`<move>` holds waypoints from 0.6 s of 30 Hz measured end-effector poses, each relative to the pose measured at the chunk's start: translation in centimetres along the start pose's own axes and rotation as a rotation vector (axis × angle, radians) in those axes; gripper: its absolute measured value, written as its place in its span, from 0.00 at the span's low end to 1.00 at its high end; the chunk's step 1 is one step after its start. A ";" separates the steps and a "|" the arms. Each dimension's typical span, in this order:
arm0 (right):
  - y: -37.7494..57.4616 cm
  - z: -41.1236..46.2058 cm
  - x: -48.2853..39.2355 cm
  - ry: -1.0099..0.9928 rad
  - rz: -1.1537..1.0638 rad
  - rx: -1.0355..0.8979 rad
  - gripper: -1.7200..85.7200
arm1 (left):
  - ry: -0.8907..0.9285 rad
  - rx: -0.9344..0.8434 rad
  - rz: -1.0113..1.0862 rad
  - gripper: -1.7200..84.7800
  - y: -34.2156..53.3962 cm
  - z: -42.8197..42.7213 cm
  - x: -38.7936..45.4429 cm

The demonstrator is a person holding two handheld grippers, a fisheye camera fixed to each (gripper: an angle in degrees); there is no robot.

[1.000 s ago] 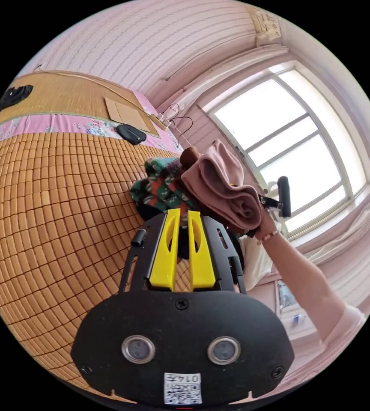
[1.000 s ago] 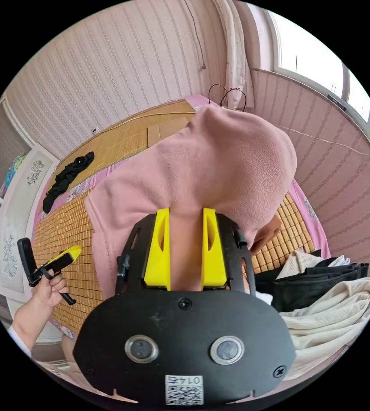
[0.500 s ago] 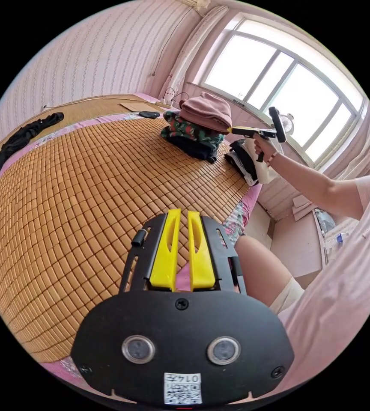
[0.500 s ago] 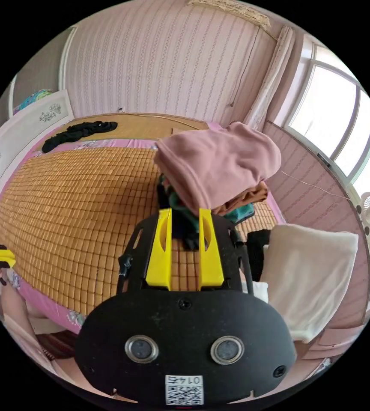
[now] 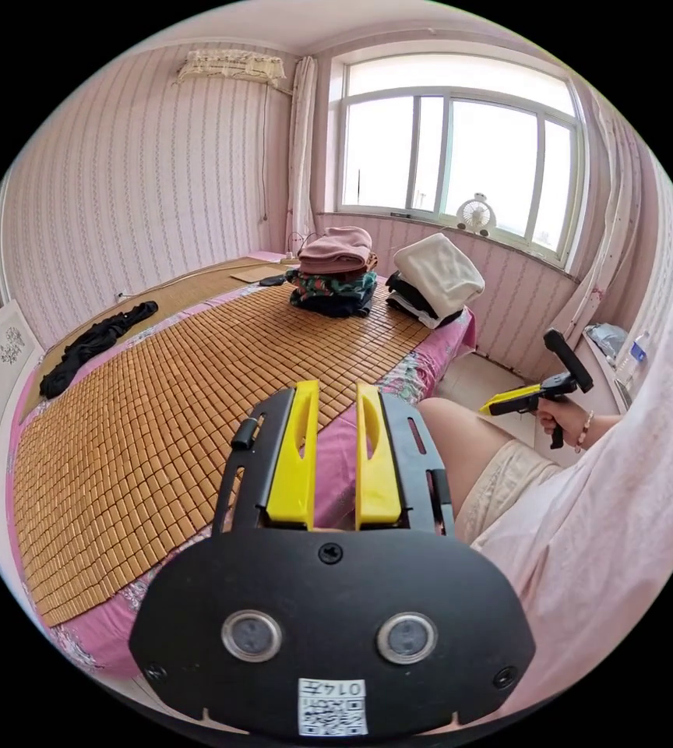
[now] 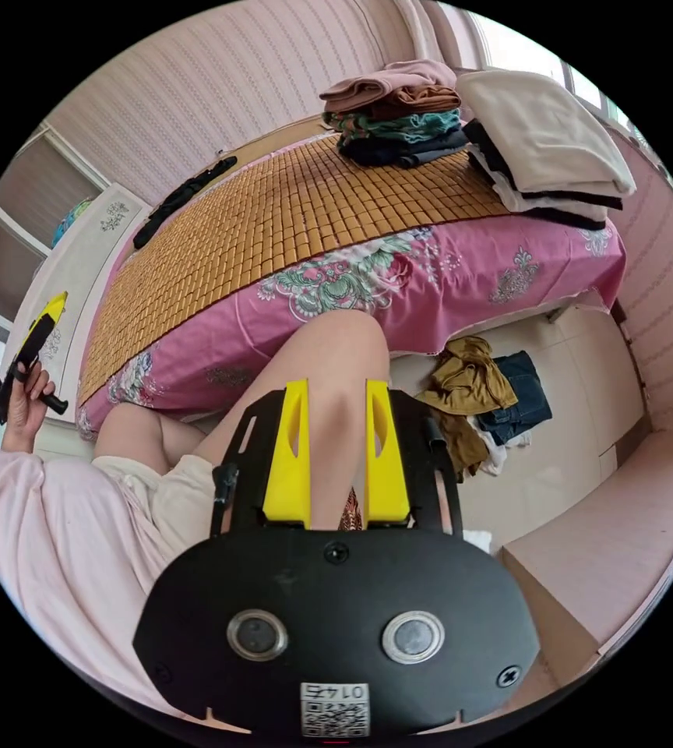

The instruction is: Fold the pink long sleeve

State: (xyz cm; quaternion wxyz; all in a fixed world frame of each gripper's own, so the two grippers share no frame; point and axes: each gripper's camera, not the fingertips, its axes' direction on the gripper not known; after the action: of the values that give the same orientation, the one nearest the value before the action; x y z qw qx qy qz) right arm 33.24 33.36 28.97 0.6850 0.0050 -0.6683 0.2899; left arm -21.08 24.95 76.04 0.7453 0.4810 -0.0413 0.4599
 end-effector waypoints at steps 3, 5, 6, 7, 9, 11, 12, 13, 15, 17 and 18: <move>0.6 -0.6 3.5 0.015 0.059 0.047 0.15 | 0.034 0.015 0.027 0.12 1.8 0.5 0.9; 1.3 -0.5 5.8 0.036 0.105 0.062 0.16 | 0.063 0.014 0.052 0.12 3.0 1.6 1.5; 1.8 0.0 7.5 0.042 0.149 0.053 0.17 | 0.072 0.009 0.060 0.12 3.2 2.0 1.6; 2.4 0.8 9.5 0.036 0.204 0.039 0.18 | 0.089 -0.005 0.075 0.12 3.5 3.0 1.8; 3.5 2.1 12.7 0.011 0.301 0.021 0.19 | 0.114 -0.028 0.101 0.13 3.6 4.7 2.1; 4.5 3.8 15.9 -0.018 0.401 0.001 0.20 | 0.149 -0.061 0.150 0.14 3.0 7.1 2.4; 4.9 5.0 18.0 -0.032 0.459 -0.015 0.21 | 0.155 -0.072 0.164 0.15 2.8 7.8 2.5; 5.2 6.2 20.1 -0.044 0.513 -0.032 0.22 | 0.160 -0.093 0.186 0.15 2.2 9.2 2.6; 5.2 8.0 23.2 -0.060 0.584 -0.043 0.23 | 0.174 -0.110 0.211 0.16 1.1 11.3 2.6; 5.0 9.8 26.2 -0.083 0.653 -0.052 0.24 | 0.217 -0.142 0.247 0.16 -0.6 14.8 2.6; 4.7 11.0 28.4 -0.100 0.706 -0.053 0.25 | 0.231 -0.156 0.261 0.16 -1.0 15.8 2.7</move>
State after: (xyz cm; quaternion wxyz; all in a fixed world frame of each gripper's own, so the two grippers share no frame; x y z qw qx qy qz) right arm 19.53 44.05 54.42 0.5089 -0.2296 -0.6689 0.4908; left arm -12.76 14.65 85.15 0.7142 0.3564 -0.0530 0.6001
